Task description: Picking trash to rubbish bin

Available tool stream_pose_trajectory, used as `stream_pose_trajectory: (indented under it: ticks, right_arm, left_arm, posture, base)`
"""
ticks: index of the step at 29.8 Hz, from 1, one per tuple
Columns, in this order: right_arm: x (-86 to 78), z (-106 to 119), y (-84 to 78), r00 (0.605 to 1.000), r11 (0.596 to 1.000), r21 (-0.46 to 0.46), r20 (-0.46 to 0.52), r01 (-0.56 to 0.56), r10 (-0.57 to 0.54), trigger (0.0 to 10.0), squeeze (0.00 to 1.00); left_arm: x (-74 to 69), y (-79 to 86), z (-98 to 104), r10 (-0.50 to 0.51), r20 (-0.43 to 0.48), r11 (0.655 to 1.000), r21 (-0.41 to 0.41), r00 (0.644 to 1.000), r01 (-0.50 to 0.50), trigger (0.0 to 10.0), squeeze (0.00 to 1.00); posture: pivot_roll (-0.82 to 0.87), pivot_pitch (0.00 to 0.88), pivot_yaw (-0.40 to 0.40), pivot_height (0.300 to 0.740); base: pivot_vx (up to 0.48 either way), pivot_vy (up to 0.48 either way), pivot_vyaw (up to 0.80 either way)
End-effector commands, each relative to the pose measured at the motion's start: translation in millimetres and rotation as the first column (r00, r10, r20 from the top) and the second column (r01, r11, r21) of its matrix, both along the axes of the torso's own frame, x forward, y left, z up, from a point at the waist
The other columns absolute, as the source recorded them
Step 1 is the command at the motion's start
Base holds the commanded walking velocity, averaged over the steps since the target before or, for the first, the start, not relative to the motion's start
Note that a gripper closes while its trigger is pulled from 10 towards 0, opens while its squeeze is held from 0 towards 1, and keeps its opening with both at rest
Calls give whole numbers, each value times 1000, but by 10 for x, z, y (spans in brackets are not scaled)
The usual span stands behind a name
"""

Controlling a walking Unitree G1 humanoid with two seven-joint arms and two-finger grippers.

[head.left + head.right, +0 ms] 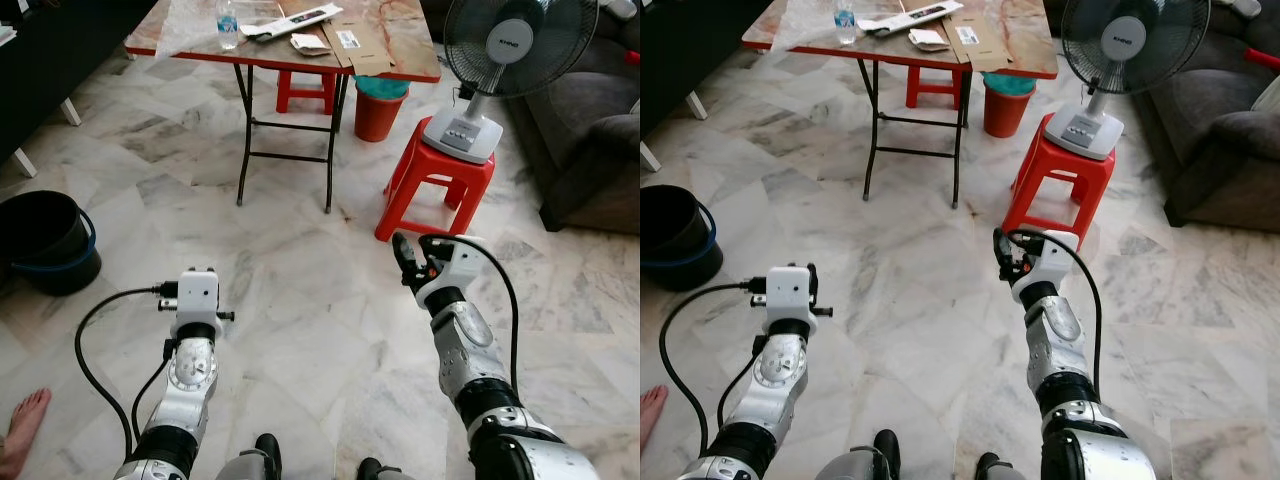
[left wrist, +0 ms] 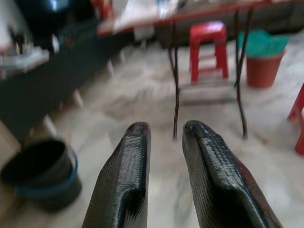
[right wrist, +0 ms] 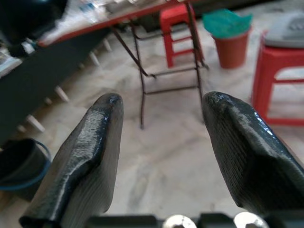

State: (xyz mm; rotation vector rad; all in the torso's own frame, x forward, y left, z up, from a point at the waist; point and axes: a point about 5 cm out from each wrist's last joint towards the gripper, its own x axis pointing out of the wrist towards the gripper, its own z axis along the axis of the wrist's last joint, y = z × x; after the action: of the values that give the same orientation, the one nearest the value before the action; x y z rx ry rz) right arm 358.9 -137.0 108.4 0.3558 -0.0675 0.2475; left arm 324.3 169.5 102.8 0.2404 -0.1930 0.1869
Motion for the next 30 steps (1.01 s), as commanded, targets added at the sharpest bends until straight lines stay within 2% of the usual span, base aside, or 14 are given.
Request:
stream_pose_trajectory:
  ticks: [1,7,12,16,21,30]
  right_arm:
    - [35,129,13,998,1000,-3,59,0,0,10000,0]
    - [42,224,94,995,1000,2,103,-17,17,10000,0]
    - [41,249,131,994,999,13,106,-42,41,10000,0]
    - [33,310,231,990,997,26,121,-79,76,10000,0]
    - [26,367,324,983,994,4,150,-107,106,10000,0]
    - [12,395,394,980,991,12,152,-133,130,10000,0]
  left_arm:
    - [21,-67,101,-19,34,999,33,999,18,10000,0]
    - [6,-117,235,-27,76,998,55,997,23,10000,0]
    - [-21,-138,239,-31,71,997,71,997,26,10000,0]
    - [-80,-119,251,-13,57,997,74,998,8,10000,0]
    - [-88,-87,308,5,69,997,73,998,-10,10000,0]
    - [-114,-59,357,27,67,997,67,997,-31,10000,0]
  posture:
    - [17,170,-59,740]
    - [19,162,-59,740]
    - [20,160,-59,740]
    - [38,170,-61,740]
    - [50,181,-69,740]
    - [55,191,-75,740]
  base:
    - [405,0,0]
    - [435,0,713]
    - [450,0,0]
    - [469,0,0]
    - [472,0,0]
    - [472,0,747]
